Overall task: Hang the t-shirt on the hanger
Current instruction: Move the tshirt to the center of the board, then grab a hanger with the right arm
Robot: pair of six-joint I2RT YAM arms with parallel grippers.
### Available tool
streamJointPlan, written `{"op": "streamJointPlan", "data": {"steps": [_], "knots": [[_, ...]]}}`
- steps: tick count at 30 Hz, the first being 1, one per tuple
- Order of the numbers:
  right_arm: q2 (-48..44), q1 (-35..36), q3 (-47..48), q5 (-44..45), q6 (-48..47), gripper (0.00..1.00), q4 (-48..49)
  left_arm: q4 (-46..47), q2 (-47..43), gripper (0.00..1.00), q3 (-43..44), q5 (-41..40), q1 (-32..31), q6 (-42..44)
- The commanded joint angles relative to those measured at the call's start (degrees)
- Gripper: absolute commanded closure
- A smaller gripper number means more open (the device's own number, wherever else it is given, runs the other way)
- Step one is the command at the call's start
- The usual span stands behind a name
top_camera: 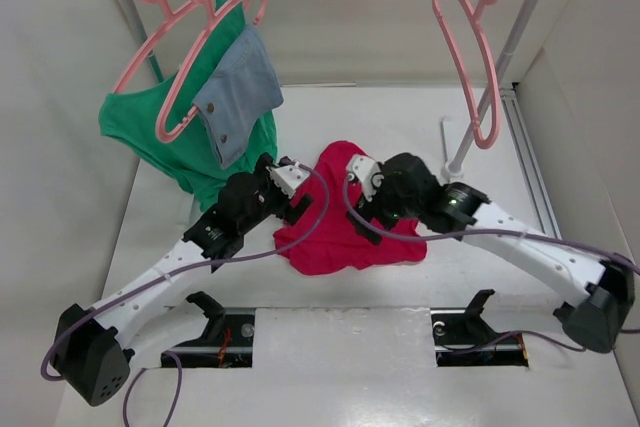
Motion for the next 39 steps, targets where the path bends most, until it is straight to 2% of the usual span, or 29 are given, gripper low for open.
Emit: {"op": "streamJointPlan", "data": {"steps": [1,3,6,9,12,13,17,19,22,24,29,33,34,36,37,39], "knots": [[-8.07,-0.77,7.31,0.30,-4.47,0.01,5.67,5.77,-0.11,0.14,-0.63,-2.36,0.13,-4.84],[-8.80,-0.77,11.71,-0.85,-5.80,0.01,4.89,6.38,-0.11,0.14,-1.25,-2.88,0.13,-5.54],[-9.50,-0.77,23.83,-0.25,-8.08,0.01,1.72,6.91,-0.11,0.15,-1.96,-2.36,0.13,-5.55],[-9.50,-0.77,37.01,3.52,-9.22,0.01,2.50,7.61,0.51,0.15,-2.66,-0.96,0.13,-5.02],[-7.75,-2.25,48.53,14.06,-9.23,0.01,2.51,8.14,1.92,0.15,-2.66,0.71,0.13,-5.72],[-6.79,-3.13,50.91,19.57,-9.23,0.02,1.81,8.14,2.61,0.15,-2.14,1.24,0.13,-5.72],[-2.21,-9.89,56.55,29.97,-8.53,0.03,-0.83,7.53,3.23,0.15,-2.13,2.47,0.13,-6.25],[0.42,-16.47,58.66,29.30,-6.53,0.05,-3.80,7.53,3.23,0.15,-2.13,3.70,0.13,-6.25],[2.62,-25.97,59.28,21.76,-2.92,0.09,-5.23,7.00,2.62,0.15,-2.66,5.02,0.13,-6.25],[3.33,-29.14,58.41,14.49,-2.29,0.10,-5.23,6.38,2.62,0.15,-2.66,5.55,0.13,-6.25],[5.61,-33.63,57.35,9.35,-1.76,0.20,-3.65,6.38,2.00,0.15,-3.28,6.60,0.13,-6.25],[7.11,-35.48,56.82,6.88,-1.15,0.41,-3.65,6.38,1.48,0.15,-3.80,6.61,0.13,-6.25],[7.11,-35.48,56.82,6.27,-1.14,0.52,-3.65,6.38,1.48,0.15,-3.80,6.61,0.13,-6.25],[7.11,-36.10,55.51,5.04,-1.14,0.68,-3.65,6.38,1.48,0.15,-3.80,6.61,0.13,-6.25],[7.11,-36.10,55.50,5.03,-0.53,0.87,-3.65,6.38,0.95,0.15,-3.80,6.61,0.13,-6.77],[5.80,-36.10,53.41,4.42,-0.53,1.00,-3.12,6.38,0.95,0.15,-3.80,6.61,0.13,-6.78]]}}
